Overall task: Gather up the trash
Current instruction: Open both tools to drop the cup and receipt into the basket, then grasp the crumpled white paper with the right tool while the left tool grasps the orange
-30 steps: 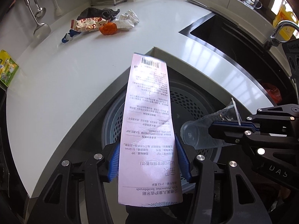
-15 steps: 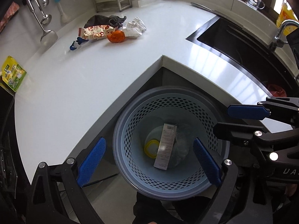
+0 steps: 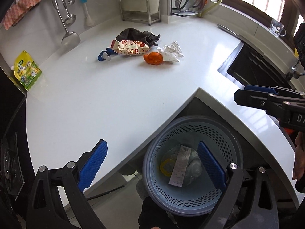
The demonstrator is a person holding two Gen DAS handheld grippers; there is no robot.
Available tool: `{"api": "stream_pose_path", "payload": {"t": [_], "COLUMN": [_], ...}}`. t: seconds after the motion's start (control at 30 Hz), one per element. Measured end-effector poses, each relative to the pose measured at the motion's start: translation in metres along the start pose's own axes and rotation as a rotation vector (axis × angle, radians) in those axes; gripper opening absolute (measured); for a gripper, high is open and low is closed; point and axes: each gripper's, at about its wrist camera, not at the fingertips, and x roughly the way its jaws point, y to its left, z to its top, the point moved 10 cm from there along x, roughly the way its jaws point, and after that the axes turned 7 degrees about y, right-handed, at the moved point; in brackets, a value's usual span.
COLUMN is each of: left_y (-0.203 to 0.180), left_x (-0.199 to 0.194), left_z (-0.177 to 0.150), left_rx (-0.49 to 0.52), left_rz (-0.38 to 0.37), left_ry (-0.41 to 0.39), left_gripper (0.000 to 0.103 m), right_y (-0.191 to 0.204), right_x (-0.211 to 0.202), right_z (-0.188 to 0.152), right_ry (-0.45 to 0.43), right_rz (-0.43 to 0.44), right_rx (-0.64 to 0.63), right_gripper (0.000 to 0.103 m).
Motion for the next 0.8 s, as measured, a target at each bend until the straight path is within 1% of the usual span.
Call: {"api": "stream_pose_path", "payload": {"t": [0.23,0.47,0.63,0.8], "left_y": [0.026,0.037,0.040,0.040], "left_x": [0.007,0.021,0.033,0.045], "left_z": [0.032,0.056,0.061,0.061], "left_rx": [0.005,0.048,0.075,0.095], "left_rz": [-0.021,-0.045,-0.067,-0.087], "left_ry": [-0.009,0.003,0.019,0.042], "left_gripper": [0.094,0.094,0.094,0.093], "right_y": [-0.006,-0.022,-0.034,-0.041], "right_x": [0.020,0.057,0.086,0.109], "right_z": [0.065,0.117,0.141,0.153], "right_ry": [-0.035,-0.032,-0.003,0.021], "right_rz": [-0.040,-0.082,-0.108,-0.135], "right_rx": [0.000,0.032,0.044,0.048], "right_gripper": [0.055,0.055,0.055,0.056]}}
